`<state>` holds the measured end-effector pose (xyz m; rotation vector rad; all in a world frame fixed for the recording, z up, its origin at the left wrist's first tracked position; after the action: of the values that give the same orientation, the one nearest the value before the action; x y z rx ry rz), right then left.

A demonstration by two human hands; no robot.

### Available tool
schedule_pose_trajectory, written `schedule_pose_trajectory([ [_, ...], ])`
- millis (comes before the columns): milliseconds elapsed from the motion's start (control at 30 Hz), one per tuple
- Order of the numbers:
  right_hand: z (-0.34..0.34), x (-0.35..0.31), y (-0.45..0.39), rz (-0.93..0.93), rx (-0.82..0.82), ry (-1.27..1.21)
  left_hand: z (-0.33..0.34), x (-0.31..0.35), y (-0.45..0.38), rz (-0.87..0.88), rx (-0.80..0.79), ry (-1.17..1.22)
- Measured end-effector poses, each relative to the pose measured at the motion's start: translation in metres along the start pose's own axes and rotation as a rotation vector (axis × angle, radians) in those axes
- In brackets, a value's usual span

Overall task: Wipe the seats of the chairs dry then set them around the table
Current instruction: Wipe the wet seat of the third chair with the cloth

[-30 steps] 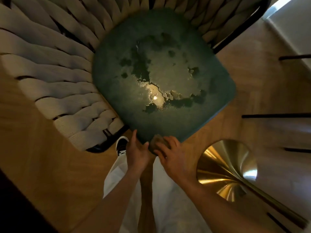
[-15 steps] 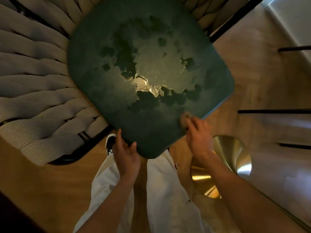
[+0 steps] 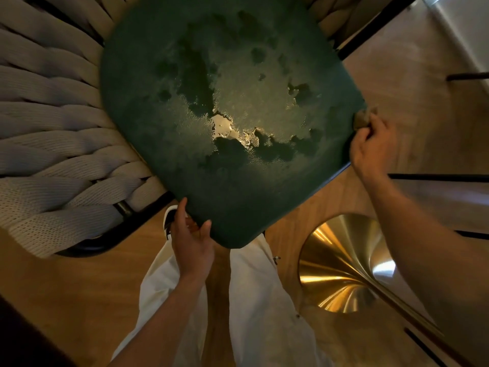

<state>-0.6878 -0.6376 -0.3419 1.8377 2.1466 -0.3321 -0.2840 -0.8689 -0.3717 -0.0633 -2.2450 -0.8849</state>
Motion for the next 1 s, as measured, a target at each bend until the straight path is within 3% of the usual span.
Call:
schedule_pose_trajectory([
  [200, 0.018, -0.059, 0.099, -0.220, -0.043, -0.040, 0.000, 0.002, -0.001, -0.033, -0.046, 0.046],
  [400, 0.059, -0.141, 0.236, -0.495, -0.350, -0.106, -0.008, -0.003, -0.004, -0.063, -0.024, 0.129],
  [567, 0.093, -0.189, 0.318, -0.798, -0.448, -0.039, -0.010, -0.006, -0.007, -0.119, -0.023, 0.153],
  [767, 0.084, -0.181, 0.287, -0.966, -0.361, 0.043, -0.004, -0.005, -0.002, -0.114, -0.045, 0.131],
  [1000, 0.026, -0.095, 0.108, -0.654, -0.064, 0.100, 0.002, 0.002, 0.001, -0.098, -0.047, 0.083],
])
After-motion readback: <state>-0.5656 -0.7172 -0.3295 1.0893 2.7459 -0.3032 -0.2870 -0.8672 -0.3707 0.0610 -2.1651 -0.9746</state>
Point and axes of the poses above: each hand's wrist, its own y-axis away from the middle knuckle, its own z-axis out of the palm, x = y × z, the point moved 10 cm from there along -y, towards the middle knuckle, and after that the axes turned 2 degrees about x, right-handed, at the moved point
